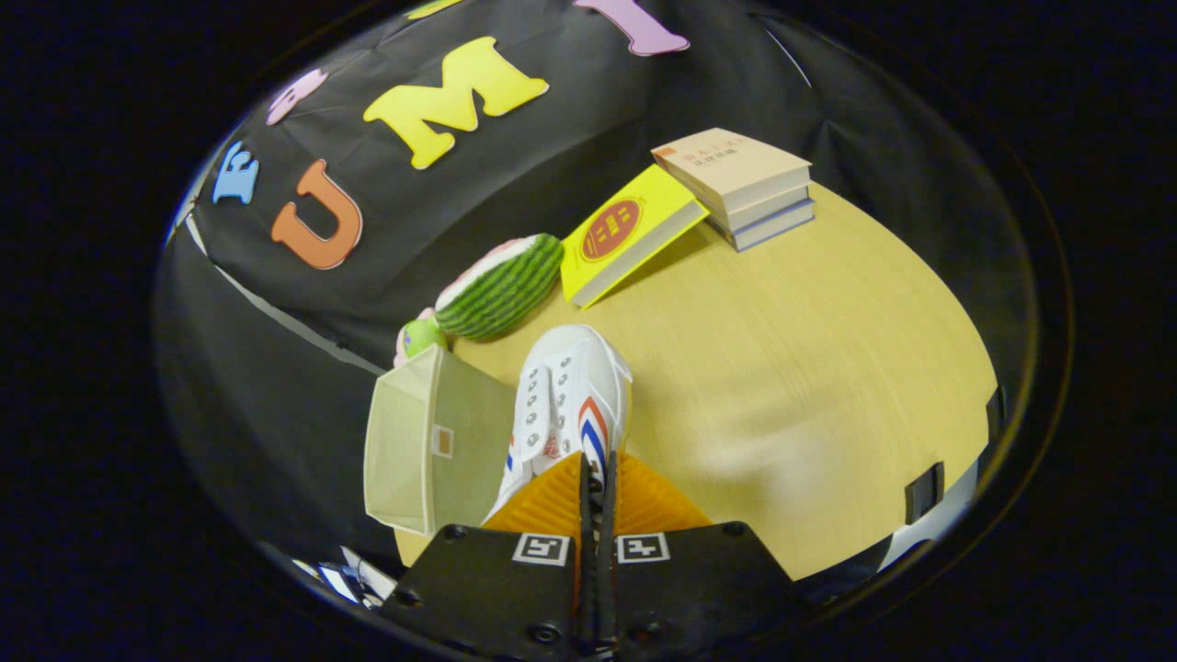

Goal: Open the storage box then place both shoes into the box .Put the left shoe in first, then the right shoe, with the right side of both shoes facing outward in a uniform manner.

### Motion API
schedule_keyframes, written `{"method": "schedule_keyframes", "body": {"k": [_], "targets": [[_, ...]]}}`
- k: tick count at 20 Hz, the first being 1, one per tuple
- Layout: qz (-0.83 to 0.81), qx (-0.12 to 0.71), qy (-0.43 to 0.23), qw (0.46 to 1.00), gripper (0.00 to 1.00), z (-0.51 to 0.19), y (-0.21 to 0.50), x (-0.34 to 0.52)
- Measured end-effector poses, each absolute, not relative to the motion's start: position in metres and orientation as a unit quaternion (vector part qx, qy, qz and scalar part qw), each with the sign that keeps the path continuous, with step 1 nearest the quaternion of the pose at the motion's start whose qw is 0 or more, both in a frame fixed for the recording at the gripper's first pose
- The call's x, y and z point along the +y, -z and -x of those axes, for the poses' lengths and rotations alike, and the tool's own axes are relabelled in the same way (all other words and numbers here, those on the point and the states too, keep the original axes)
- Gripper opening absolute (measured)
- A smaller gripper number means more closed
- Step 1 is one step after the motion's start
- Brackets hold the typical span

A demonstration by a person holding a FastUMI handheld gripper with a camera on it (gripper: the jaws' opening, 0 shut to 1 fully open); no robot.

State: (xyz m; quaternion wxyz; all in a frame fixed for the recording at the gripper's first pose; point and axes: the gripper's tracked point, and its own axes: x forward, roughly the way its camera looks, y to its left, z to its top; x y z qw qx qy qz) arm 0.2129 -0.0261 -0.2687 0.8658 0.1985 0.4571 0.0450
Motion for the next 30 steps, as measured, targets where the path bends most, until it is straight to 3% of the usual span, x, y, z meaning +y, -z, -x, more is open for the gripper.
{"method": "schedule_keyframes", "body": {"k": [9,19,30], "targets": [[-0.208,0.400,-0.057,0.891,0.06,-0.207,0.222,0.064],[-0.295,0.426,-0.085,0.851,0.05,-0.214,0.278,0.178],[-0.233,0.373,-0.027,0.898,0.05,-0.234,0.309,0.203]]}}
